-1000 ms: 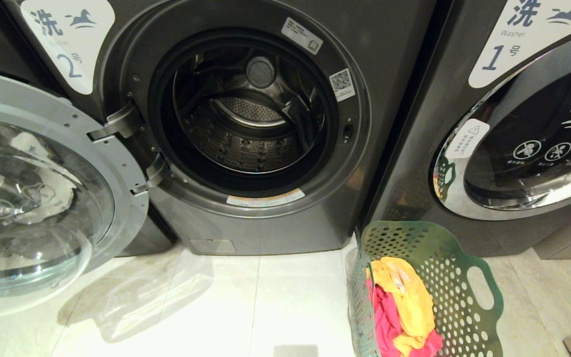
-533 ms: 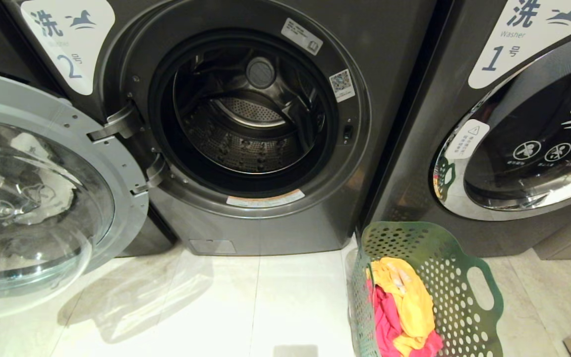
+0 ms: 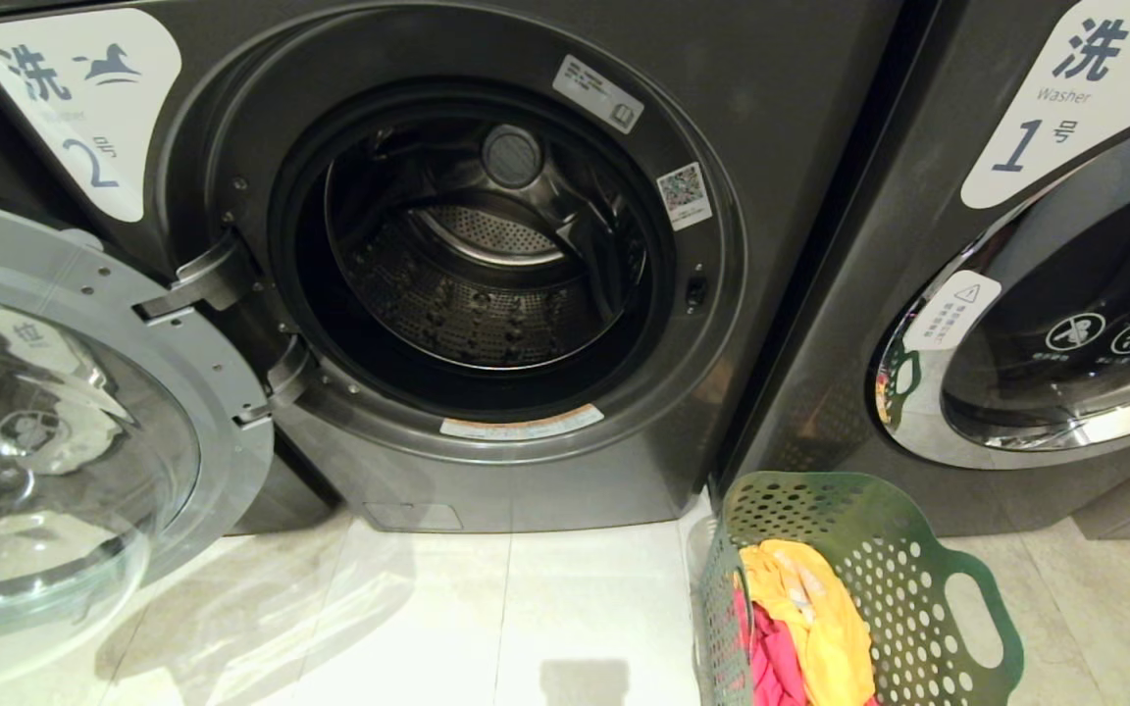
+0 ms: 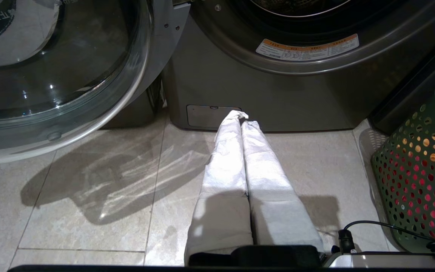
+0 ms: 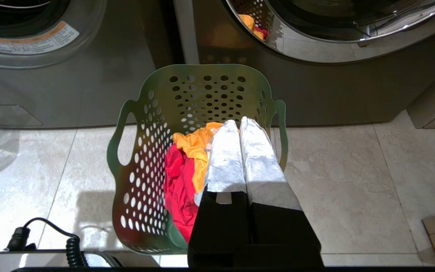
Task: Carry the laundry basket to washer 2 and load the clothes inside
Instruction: Open the lid of the washing machine
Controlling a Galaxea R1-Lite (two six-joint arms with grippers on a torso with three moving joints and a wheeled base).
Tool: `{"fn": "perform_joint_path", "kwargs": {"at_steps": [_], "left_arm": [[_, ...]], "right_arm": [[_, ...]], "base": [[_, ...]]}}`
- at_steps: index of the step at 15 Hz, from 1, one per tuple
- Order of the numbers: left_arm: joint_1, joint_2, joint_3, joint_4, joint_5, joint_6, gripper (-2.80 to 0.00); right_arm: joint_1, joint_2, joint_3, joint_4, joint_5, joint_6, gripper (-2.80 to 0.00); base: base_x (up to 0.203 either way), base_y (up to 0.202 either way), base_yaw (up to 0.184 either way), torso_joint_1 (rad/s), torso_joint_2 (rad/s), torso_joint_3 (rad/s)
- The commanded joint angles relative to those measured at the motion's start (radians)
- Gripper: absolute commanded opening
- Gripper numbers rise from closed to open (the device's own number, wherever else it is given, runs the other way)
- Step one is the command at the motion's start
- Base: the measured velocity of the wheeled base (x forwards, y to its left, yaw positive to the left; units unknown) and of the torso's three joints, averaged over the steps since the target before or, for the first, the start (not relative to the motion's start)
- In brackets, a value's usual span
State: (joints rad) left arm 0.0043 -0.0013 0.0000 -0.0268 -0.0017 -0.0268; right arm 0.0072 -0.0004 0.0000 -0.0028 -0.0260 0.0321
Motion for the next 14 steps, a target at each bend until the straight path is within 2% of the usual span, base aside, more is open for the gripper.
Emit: {"fn": "perform_joint_path", "kwargs": {"at_steps": [1,6,14], "left_arm": [[0.0,0.001,0.011,-0.001,0.0,-0.001,-2.8],[0.0,0.001,0.011,-0.001,0.002,0.001,-2.8],[0.0,0.001,0.011,-0.001,0.0,0.002,-2.8]], "right_arm": [[0.0,0.0,0.0,0.0,0.0,0.0,-2.8],[0.0,0.0,0.0,0.0,0.0,0.0,-2.8],[0.0,0.0,0.0,-0.002,0.0,-0.001,-2.8]], "base": [[0.0,0.0,0.0,0.0,0.0,0.0],[0.0,0.0,0.0,0.002,0.0,-0.027],[0.0,0.0,0.0,0.003,0.0,-0.185]]}}
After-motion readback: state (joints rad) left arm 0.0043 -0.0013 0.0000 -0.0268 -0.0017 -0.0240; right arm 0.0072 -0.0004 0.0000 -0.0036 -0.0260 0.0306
